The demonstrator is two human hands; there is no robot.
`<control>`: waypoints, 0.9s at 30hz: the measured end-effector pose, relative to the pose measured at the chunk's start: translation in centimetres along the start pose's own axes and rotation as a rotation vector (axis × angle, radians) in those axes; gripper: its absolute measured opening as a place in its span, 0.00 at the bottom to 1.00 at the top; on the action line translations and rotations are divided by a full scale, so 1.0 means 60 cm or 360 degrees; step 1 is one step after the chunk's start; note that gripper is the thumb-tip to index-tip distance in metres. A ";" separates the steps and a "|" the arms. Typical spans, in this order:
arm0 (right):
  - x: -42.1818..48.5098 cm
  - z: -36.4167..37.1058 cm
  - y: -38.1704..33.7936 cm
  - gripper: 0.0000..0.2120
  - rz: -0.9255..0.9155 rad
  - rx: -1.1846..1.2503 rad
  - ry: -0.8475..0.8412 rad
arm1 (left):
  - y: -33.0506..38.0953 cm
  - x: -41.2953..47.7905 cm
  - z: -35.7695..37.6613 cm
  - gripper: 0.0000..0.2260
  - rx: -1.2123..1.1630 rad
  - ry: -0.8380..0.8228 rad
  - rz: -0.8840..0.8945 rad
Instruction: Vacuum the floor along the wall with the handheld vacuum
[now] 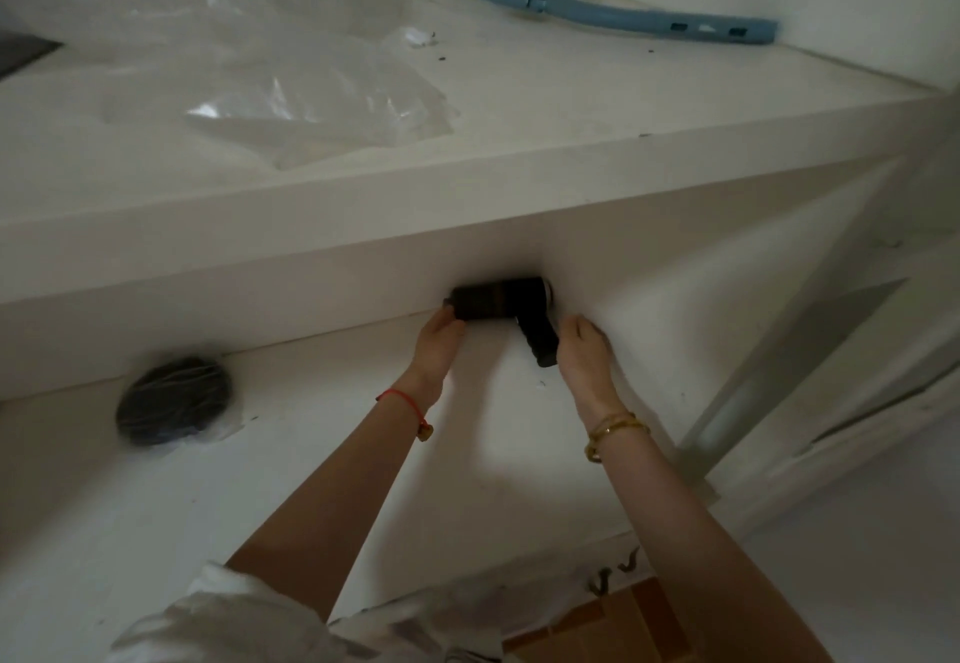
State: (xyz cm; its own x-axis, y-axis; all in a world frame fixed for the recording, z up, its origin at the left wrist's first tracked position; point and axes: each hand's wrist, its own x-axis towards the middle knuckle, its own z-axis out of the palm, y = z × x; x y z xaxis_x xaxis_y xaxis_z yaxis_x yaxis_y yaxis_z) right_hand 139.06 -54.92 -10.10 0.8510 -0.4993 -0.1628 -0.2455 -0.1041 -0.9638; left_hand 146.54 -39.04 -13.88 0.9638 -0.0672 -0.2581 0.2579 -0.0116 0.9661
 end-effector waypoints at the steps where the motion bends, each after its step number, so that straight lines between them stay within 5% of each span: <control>1: -0.007 -0.001 0.006 0.14 0.0070 0.0064 -0.0005 | -0.005 -0.001 0.002 0.16 0.0085 -0.0004 0.0037; 5: -0.018 -0.001 0.023 0.24 0.0373 0.0325 0.0059 | -0.010 -0.007 0.005 0.22 0.0241 0.0072 0.0038; 13: -0.020 -0.010 0.016 0.25 0.0760 0.1177 -0.0060 | -0.003 0.007 0.001 0.20 0.0251 0.0046 0.0042; 27: -0.010 -0.023 0.012 0.25 0.0735 0.1234 -0.0136 | -0.006 0.018 0.004 0.24 0.0307 -0.0052 0.0020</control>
State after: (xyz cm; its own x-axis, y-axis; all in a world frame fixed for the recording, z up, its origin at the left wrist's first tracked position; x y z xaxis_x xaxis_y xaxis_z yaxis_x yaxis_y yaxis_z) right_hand 137.73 -55.87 -10.38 0.7845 -0.2787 -0.5539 -0.2158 0.7147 -0.6653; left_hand 147.50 -39.36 -14.50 0.9633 -0.1009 -0.2486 0.2250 -0.2012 0.9534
